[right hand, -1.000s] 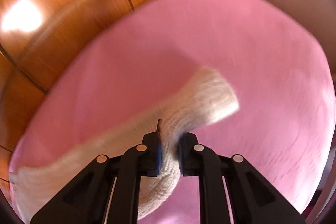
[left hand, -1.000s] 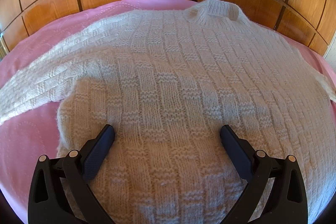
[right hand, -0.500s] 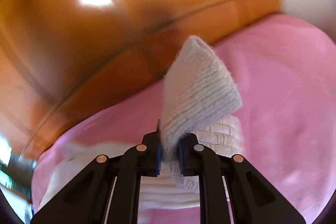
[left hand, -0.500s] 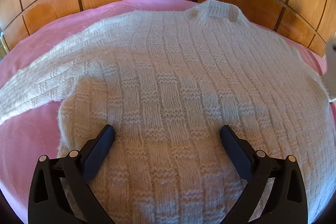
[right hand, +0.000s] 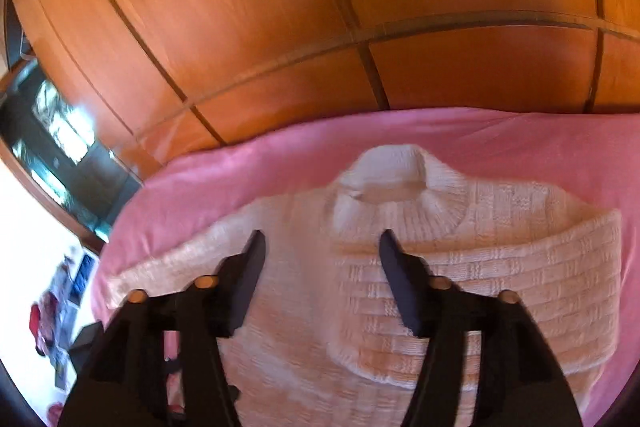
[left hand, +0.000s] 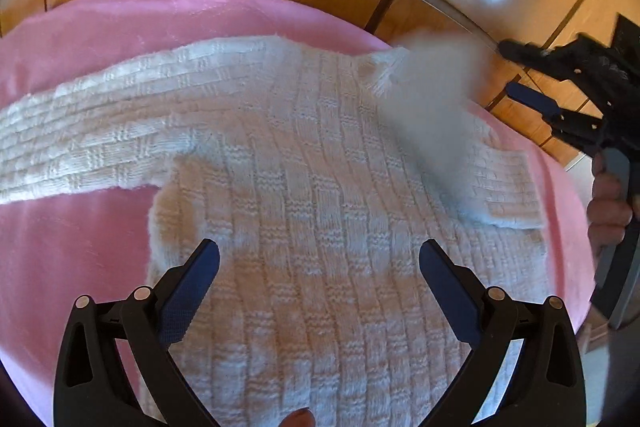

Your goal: Fold small clothes

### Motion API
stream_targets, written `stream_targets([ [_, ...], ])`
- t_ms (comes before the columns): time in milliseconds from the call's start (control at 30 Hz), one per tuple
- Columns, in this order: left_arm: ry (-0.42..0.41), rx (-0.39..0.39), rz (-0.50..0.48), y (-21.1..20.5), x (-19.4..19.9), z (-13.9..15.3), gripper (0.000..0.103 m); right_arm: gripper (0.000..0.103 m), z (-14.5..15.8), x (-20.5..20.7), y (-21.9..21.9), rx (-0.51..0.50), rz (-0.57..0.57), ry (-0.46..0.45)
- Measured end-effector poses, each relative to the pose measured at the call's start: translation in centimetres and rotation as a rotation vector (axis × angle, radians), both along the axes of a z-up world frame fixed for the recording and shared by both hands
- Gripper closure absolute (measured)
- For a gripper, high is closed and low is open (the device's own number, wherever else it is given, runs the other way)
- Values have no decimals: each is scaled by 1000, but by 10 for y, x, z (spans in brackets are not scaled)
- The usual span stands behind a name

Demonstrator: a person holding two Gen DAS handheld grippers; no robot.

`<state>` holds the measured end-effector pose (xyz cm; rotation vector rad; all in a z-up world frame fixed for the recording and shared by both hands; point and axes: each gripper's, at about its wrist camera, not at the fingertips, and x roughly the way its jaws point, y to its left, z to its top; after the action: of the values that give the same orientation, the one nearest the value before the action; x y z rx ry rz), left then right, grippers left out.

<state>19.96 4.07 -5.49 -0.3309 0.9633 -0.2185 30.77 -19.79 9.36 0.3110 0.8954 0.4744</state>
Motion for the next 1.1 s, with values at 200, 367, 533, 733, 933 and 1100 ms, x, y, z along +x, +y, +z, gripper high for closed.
stream_targets([
  [200,12,-43,48,10,16,6,5,31,-6,-31,-55,29,-116,-3],
  [367,101,-94,42,0,58,-7,36,27,-34,-82,-124,-52,-246,73],
  [533,119,-52,-7,-27,85,-16,79,27,-60,-113,-179,-44,-372,152],
  [733,-60,-22,-22,-31,103,34,95,35,-53,-110,-205,-12,-439,125],
  [933,-130,65,73,-10,113,57,95,41,-56,-61,-164,-57,-351,88],
  [1100,-30,180,94,-10,126,16,95,43,-94,-29,-128,-205,-322,124],
])
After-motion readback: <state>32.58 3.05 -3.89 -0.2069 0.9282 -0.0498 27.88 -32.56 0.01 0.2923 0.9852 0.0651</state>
